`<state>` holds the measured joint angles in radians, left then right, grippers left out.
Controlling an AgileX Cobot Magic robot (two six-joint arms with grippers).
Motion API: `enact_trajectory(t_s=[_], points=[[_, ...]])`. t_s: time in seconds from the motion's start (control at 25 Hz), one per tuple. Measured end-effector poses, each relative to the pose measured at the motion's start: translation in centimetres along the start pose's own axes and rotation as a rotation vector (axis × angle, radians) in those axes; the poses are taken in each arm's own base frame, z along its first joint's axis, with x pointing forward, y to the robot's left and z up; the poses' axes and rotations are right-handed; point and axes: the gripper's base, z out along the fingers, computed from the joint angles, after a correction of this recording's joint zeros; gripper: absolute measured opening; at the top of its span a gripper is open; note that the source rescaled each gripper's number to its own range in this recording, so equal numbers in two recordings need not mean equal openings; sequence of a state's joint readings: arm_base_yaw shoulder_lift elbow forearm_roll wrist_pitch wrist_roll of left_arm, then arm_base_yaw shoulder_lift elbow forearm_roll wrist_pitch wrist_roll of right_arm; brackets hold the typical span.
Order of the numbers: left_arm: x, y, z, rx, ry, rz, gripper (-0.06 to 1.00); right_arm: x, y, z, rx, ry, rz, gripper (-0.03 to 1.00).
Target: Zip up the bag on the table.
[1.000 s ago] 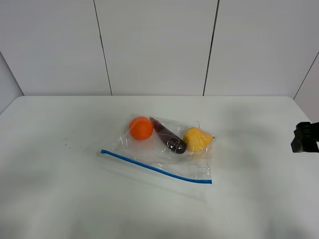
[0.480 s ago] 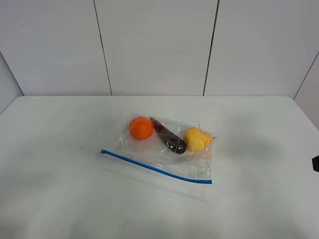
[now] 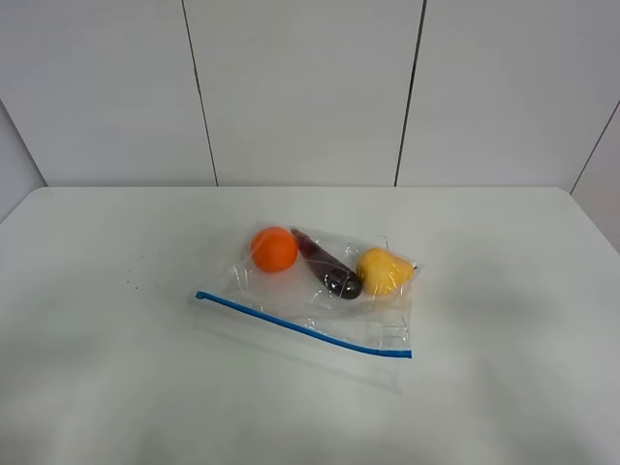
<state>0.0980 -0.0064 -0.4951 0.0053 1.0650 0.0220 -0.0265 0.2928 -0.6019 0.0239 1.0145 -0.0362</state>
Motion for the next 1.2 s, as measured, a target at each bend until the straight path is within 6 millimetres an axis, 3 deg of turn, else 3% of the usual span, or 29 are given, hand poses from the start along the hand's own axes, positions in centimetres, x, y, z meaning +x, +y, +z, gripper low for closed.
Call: enact_trajectory(t_s=[0.36,0.64,1.2], points=[[0.0,0.0,0.0,0.000,0.000,0.000,1.00,2.0,0.1,-2.8,0.003,-0.189,-0.003,1.00],[0.0,0.0,0.0,0.000,0.000,0.000,1.00,4.5,0.2,-1.9,-0.005,-0.188,0.028,1.00],[0.0,0.0,0.0,-0.001,0.000,0.000,1.00,4.6,0.1,-1.7,0.002,-0.182,0.019,1.00]])
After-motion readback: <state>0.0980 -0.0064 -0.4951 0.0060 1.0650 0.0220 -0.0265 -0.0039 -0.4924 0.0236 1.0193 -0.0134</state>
